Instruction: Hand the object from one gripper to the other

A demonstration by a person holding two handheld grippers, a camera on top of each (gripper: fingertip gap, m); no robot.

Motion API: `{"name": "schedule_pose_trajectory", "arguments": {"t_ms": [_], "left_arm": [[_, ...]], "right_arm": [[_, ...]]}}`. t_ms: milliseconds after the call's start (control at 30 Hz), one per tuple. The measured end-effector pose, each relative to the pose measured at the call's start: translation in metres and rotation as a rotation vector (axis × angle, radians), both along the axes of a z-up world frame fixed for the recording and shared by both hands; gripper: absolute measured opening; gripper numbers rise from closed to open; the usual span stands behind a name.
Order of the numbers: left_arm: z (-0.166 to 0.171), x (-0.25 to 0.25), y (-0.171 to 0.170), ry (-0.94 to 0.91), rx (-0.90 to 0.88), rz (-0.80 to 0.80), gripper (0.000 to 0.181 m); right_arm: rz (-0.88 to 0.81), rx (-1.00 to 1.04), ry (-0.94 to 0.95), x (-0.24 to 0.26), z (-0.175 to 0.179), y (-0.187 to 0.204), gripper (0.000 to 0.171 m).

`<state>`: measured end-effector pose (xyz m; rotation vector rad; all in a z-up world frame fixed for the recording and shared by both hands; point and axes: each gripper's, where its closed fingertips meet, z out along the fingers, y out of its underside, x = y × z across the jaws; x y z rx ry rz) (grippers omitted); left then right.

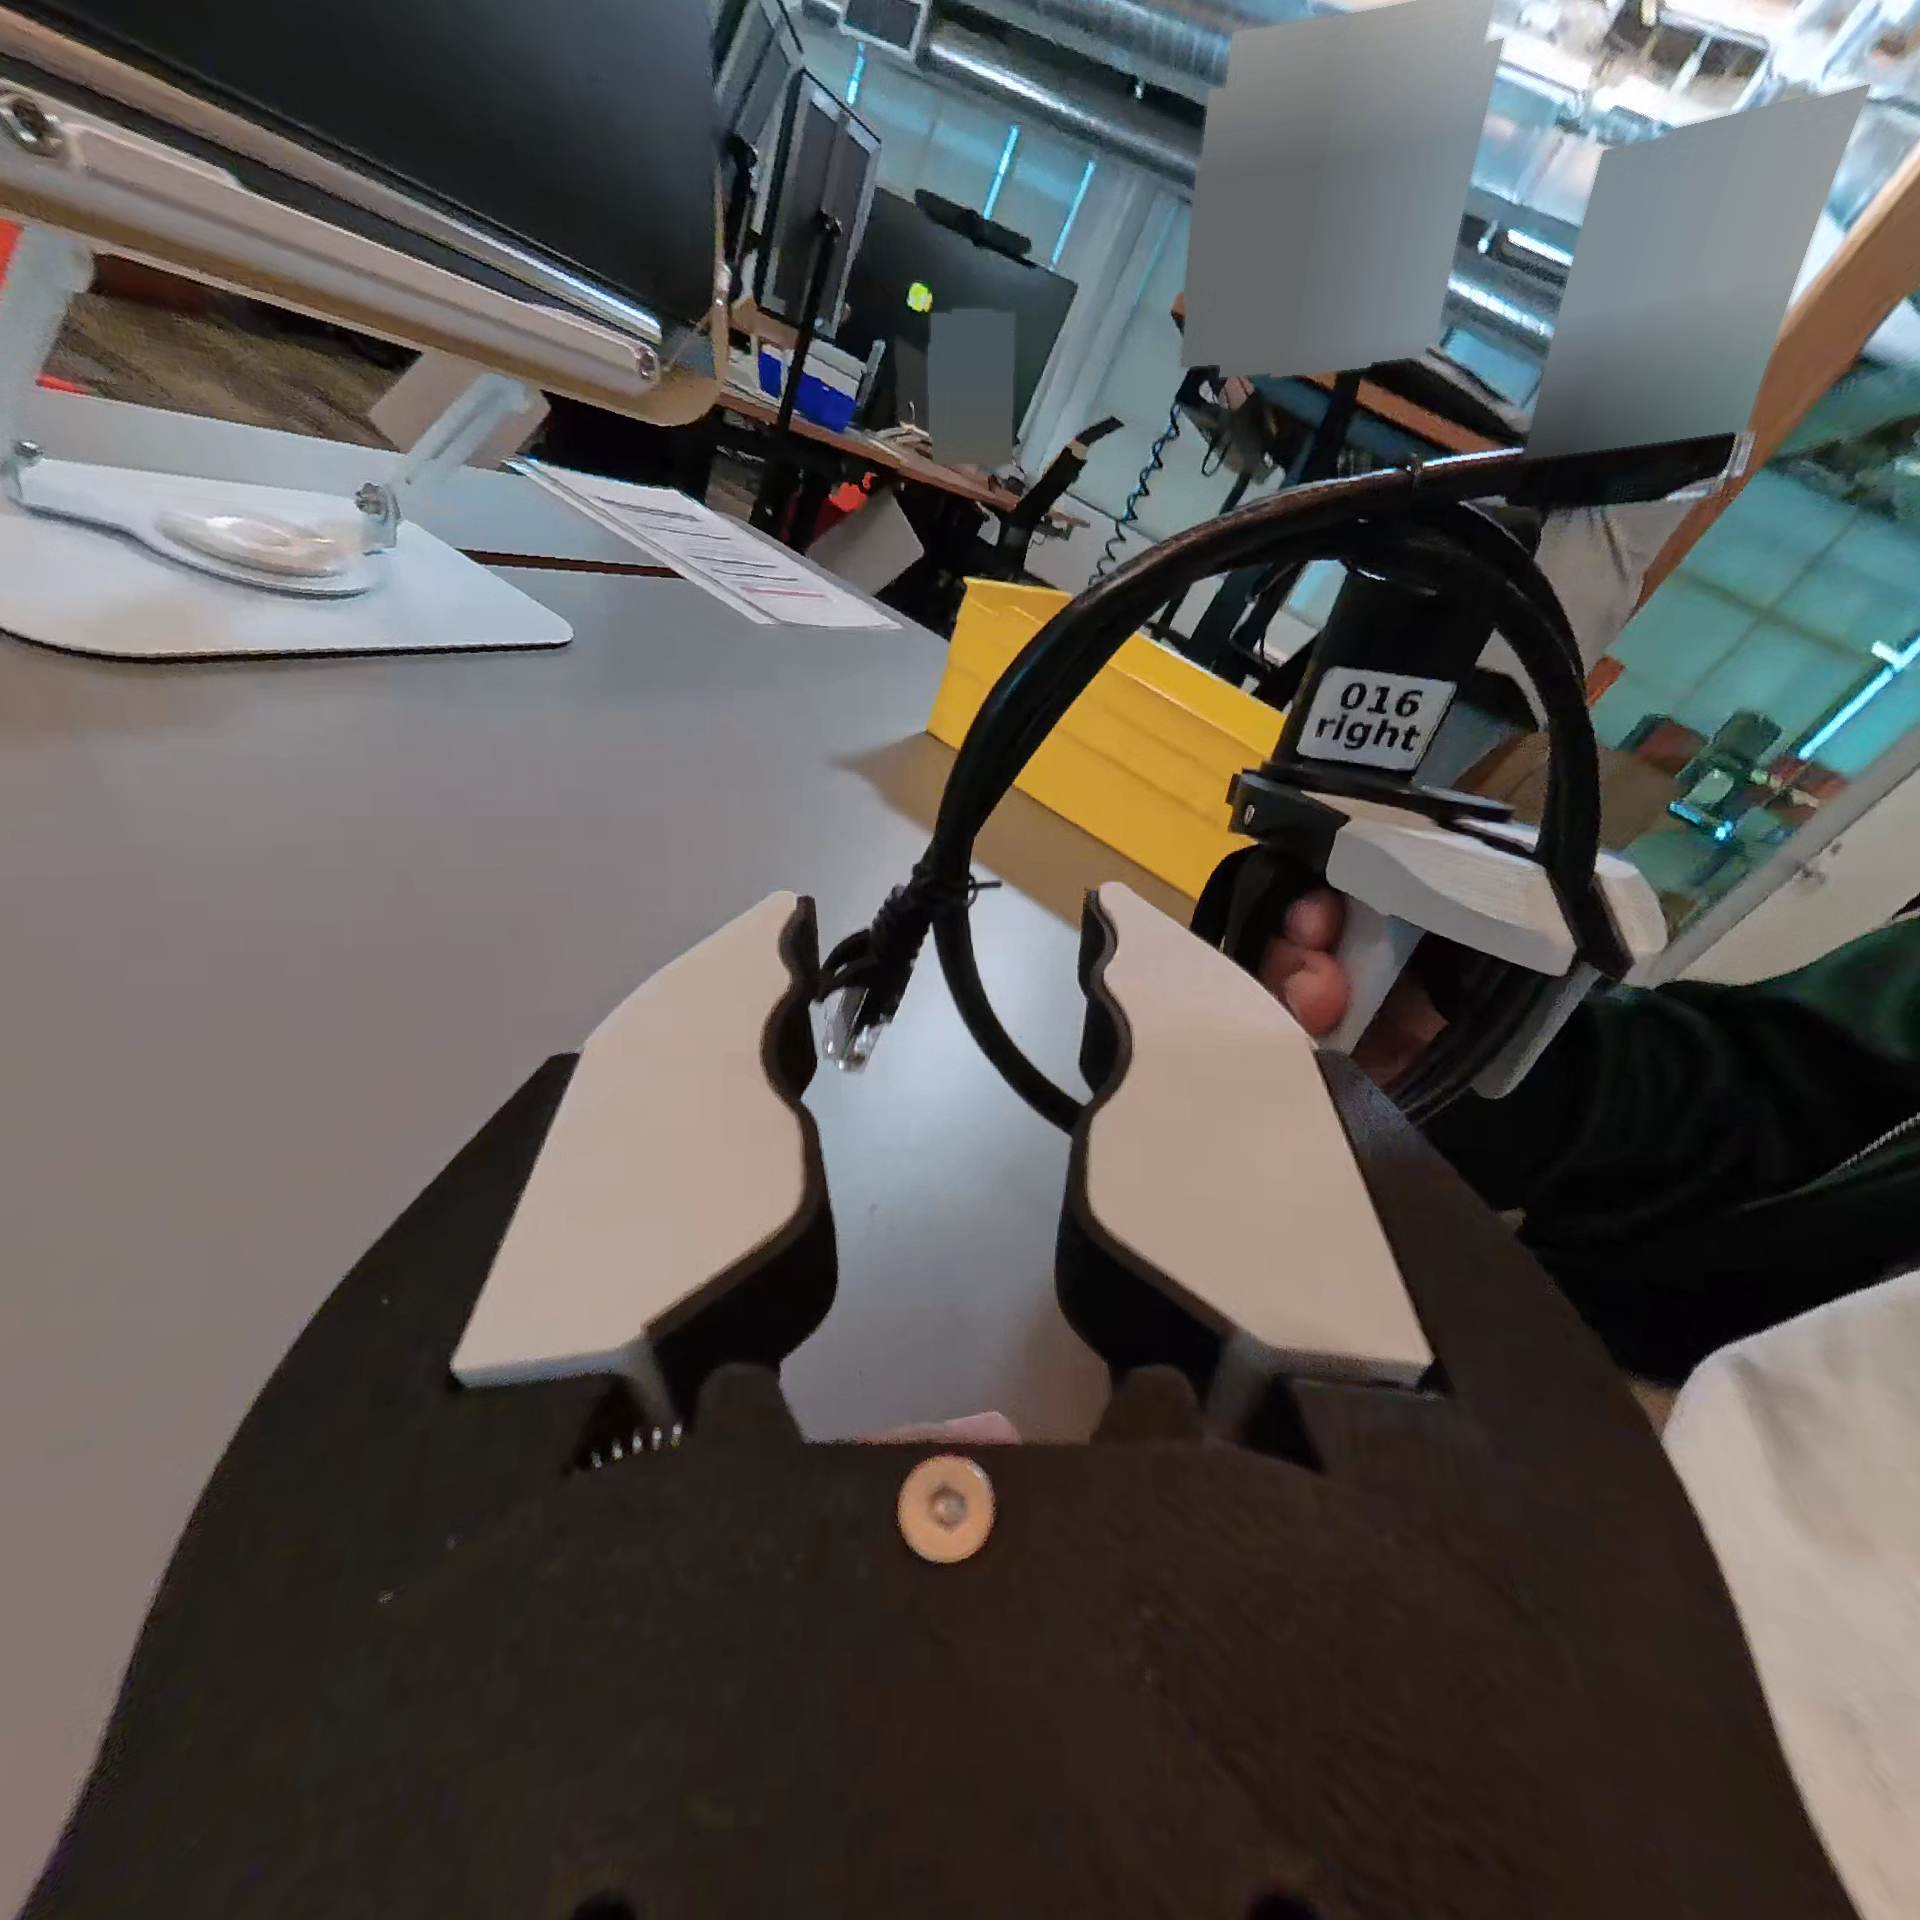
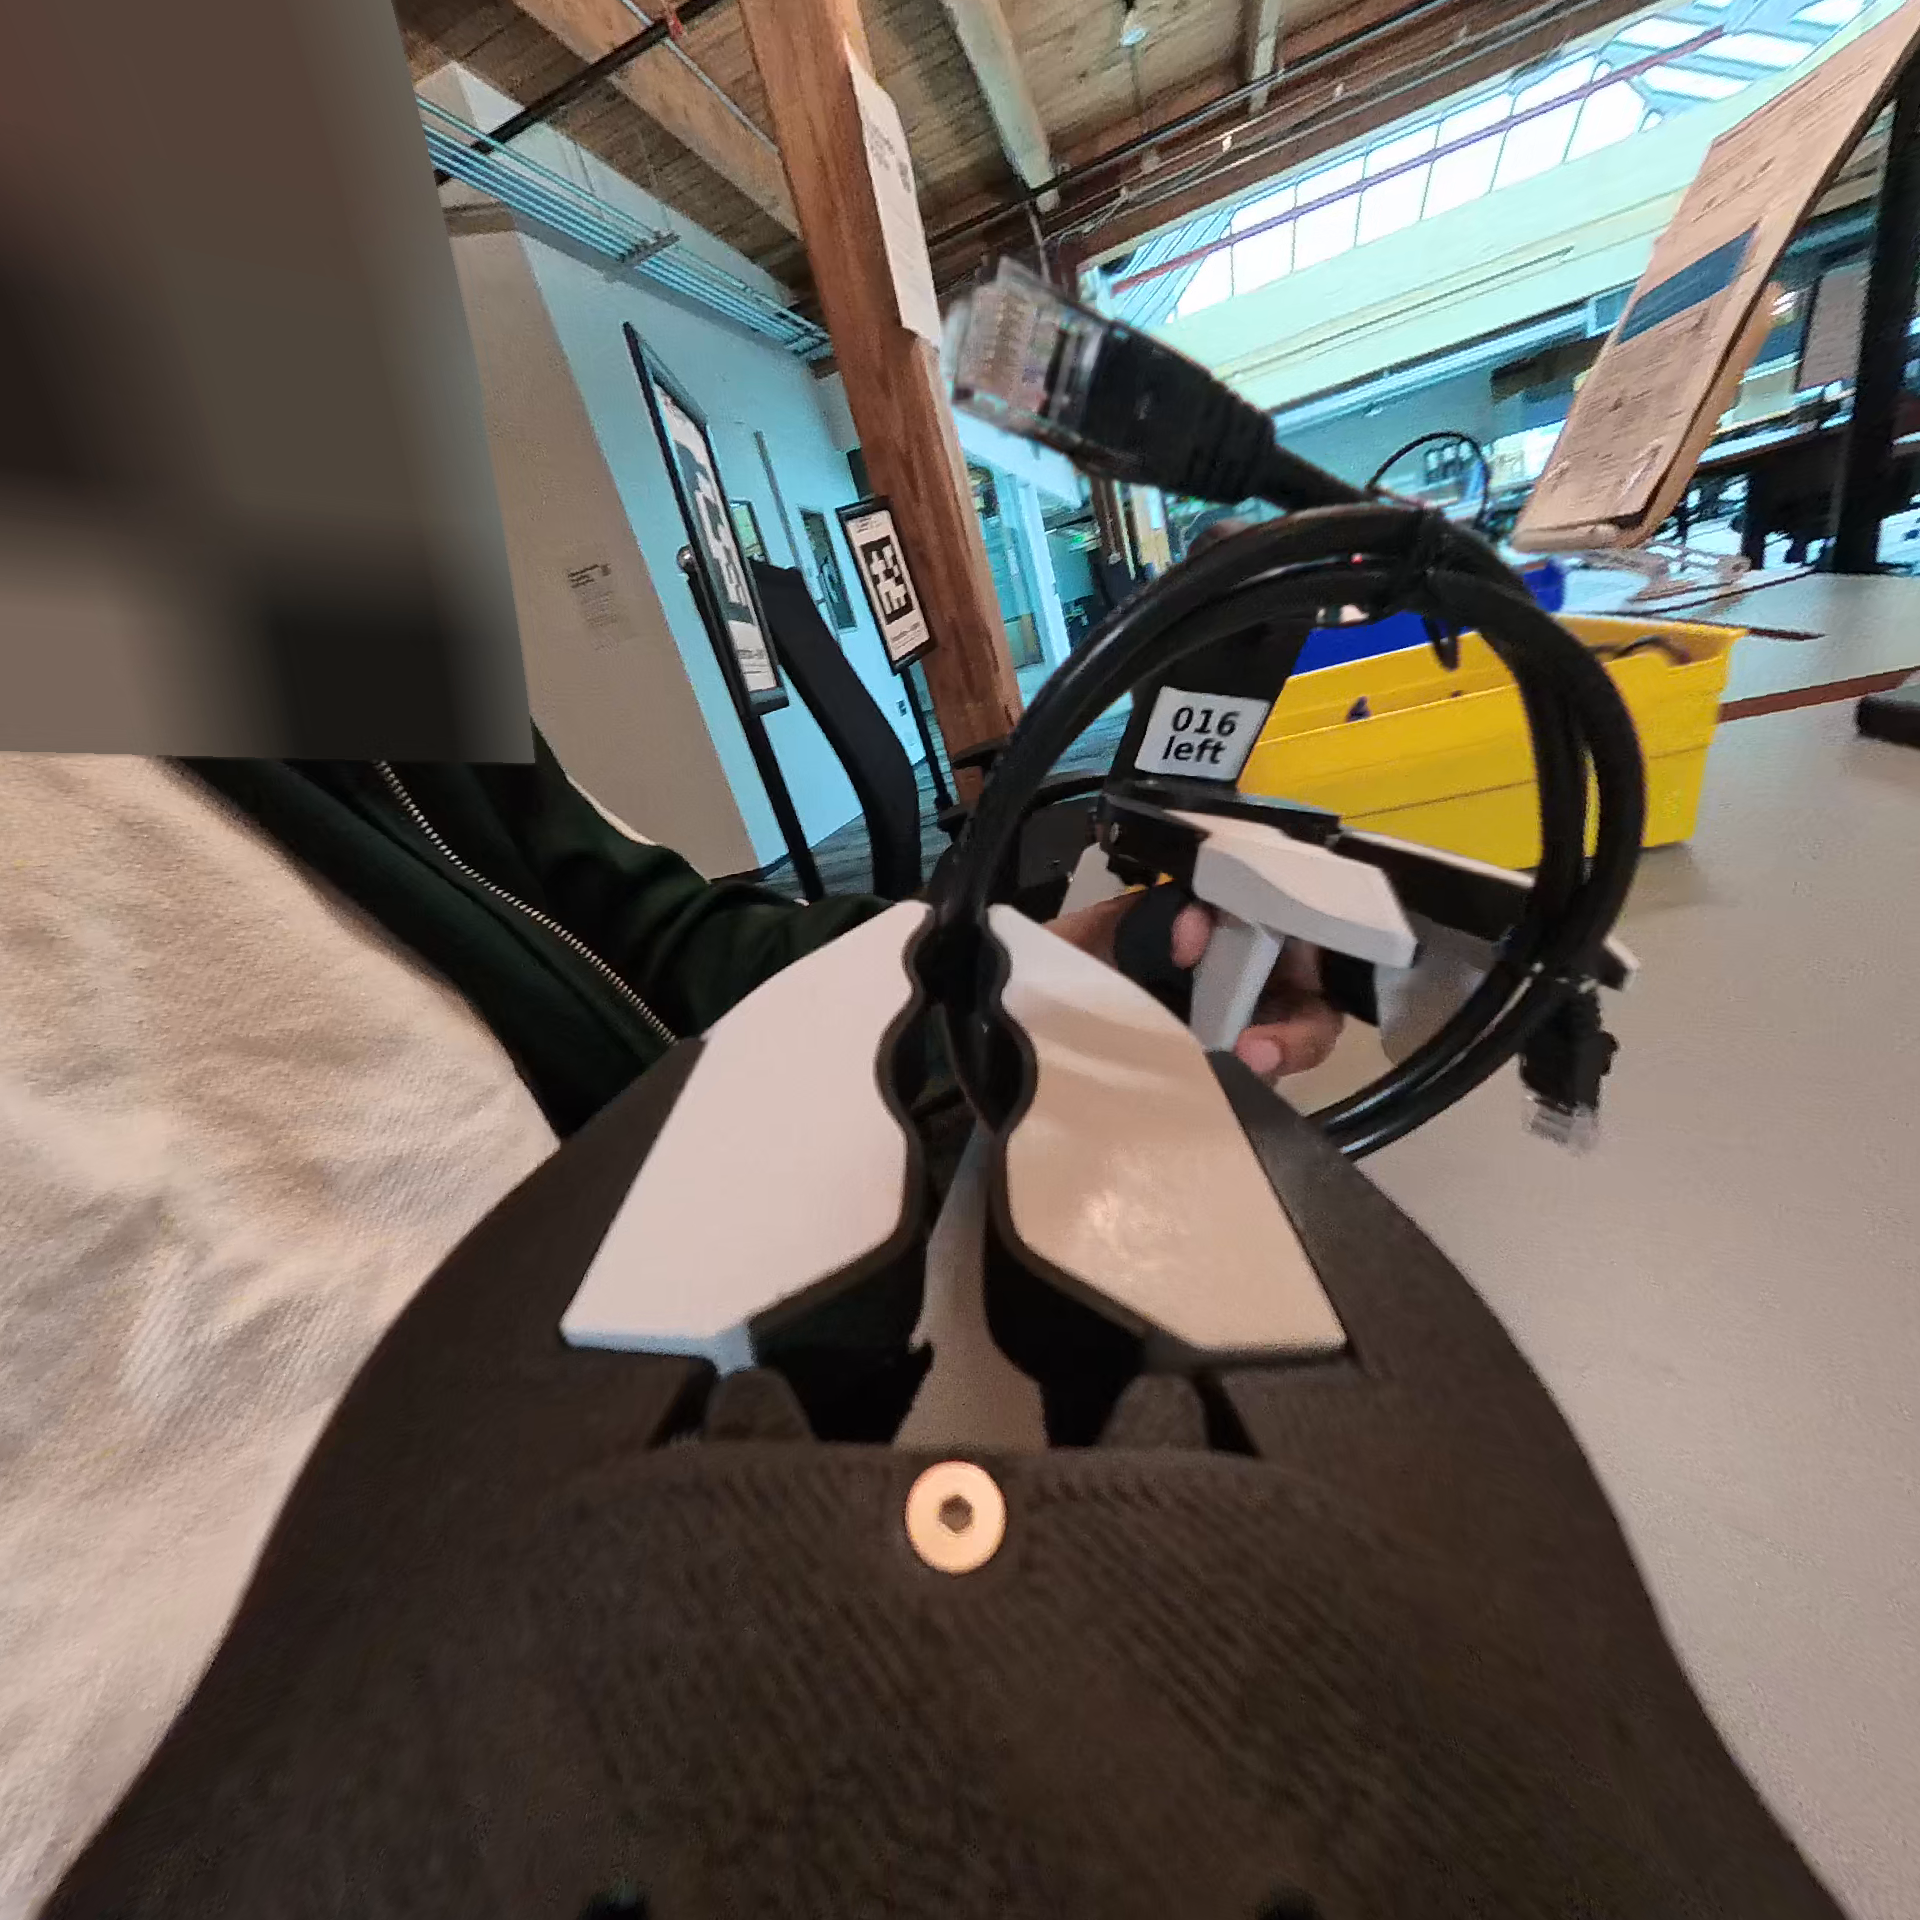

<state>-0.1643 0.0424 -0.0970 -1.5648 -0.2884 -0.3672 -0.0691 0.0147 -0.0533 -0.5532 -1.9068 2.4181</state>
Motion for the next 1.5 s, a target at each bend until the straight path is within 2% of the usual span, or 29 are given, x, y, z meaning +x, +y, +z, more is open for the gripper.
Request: {"name": "schedule_pose_trajectory", "arguments": {"t_ms": [233, 300, 367, 467, 500, 567, 700, 967, 1233, 1500], "left_arm": [[-0.004, 0.005, 0.003, 0.124, -0.042, 0.01, 0.035], [-0.005, 0.009, 0.003, 0.147, -0.058, -0.013, 0.016], [-0.006, 0.009, 0.003, 0.179, -0.077, -0.004, 0.011], [-0.002, 0.004, 0.001, 0.167, -0.073, 0.019, 0.01], [0.002, 0.002, -0.001, 0.145, -0.051, 0.029, 0.009], [0.004, -0.005, -0.005, 0.104, -0.029, 0.054, 0.009], [0.009, -0.018, -0.013, 0.015, 0.024, 0.093, 0.009], [0.016, -0.029, -0.022, -0.15, 0.135, 0.084, 0.008], [0.013, -0.016, -0.015, -0.13, 0.108, 0.024, 0.008], [0.006, 0.016, 0.0, -0.103, 0.044, -0.148, 0.008]], "right_arm": [[0.078, 0.004, -0.039, 0.007, -0.003, -0.008, 0.006], [0.085, 0.002, -0.044, 0.008, -0.003, -0.009, 0.006], [0.094, -0.002, -0.046, 0.009, -0.004, -0.01, 0.006], [0.084, -0.006, -0.047, 0.007, -0.005, -0.01, 0.006], [0.067, -0.005, -0.047, 0.004, -0.006, -0.01, 0.013], [0.008, -0.029, -0.057, -0.005, -0.004, -0.006, 0.045], [-0.054, -0.089, -0.076, -0.015, 0.001, 0.007, 0.056], [-0.159, -0.131, -0.1, -0.03, 0.001, 0.029, 0.055], [-0.304, -0.087, -0.029, -0.041, 0.001, 0.043, 0.061], [-0.4, 0.038, 0.077, -0.044, -0.004, 0.043, 0.064]]}}
